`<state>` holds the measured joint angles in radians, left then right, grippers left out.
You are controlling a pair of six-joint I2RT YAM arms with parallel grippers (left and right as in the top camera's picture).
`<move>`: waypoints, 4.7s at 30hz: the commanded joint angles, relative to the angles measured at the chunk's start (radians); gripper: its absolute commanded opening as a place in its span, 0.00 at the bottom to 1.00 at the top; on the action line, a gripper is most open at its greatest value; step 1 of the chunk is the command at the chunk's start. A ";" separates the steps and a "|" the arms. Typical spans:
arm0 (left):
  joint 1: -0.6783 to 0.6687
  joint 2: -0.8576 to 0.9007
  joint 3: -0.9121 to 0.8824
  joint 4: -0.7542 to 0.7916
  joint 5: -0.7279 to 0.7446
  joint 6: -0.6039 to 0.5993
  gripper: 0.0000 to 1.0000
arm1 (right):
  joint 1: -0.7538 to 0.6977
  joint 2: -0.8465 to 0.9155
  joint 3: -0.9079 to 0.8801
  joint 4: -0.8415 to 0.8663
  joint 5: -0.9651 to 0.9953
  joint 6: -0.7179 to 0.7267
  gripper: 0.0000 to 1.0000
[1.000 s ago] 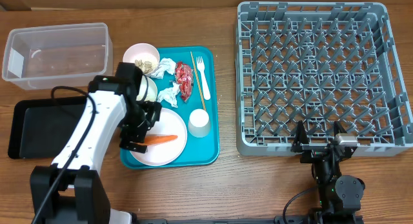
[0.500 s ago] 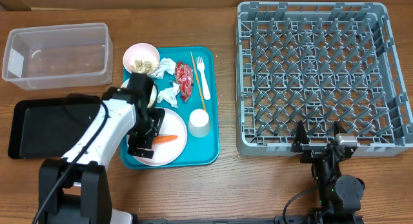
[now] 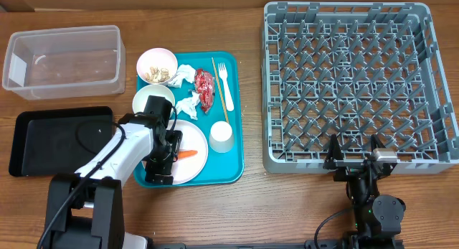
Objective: Sort waste into correct bins and load items into the dishwasher rack
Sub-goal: 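Lower the left gripper and grasp the orange carrot, then lift the carrot and place it on the black tray, then move the left gripper to the white bowl of rice and grasp its rim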
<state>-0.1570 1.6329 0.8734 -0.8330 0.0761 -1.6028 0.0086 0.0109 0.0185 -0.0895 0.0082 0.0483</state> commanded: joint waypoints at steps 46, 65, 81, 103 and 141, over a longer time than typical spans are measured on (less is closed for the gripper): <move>-0.002 0.003 0.078 -0.051 -0.034 0.089 0.04 | 0.005 -0.008 -0.010 0.006 0.013 0.004 1.00; 0.275 -0.001 0.581 -0.472 -0.099 0.374 0.04 | 0.005 -0.008 -0.010 0.006 0.013 0.005 1.00; 0.710 0.056 0.579 -0.298 -0.122 0.582 0.04 | 0.005 -0.008 -0.010 0.006 0.013 0.005 1.00; 0.760 0.272 0.579 -0.252 -0.269 0.639 0.47 | 0.005 -0.008 -0.010 0.006 0.013 0.005 1.00; 0.084 0.308 0.797 -0.267 -0.068 1.228 1.00 | 0.005 -0.008 -0.010 0.006 0.013 0.005 1.00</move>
<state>-0.0486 1.8942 1.6577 -1.1084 0.0334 -0.4072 0.0082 0.0109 0.0185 -0.0891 0.0082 0.0486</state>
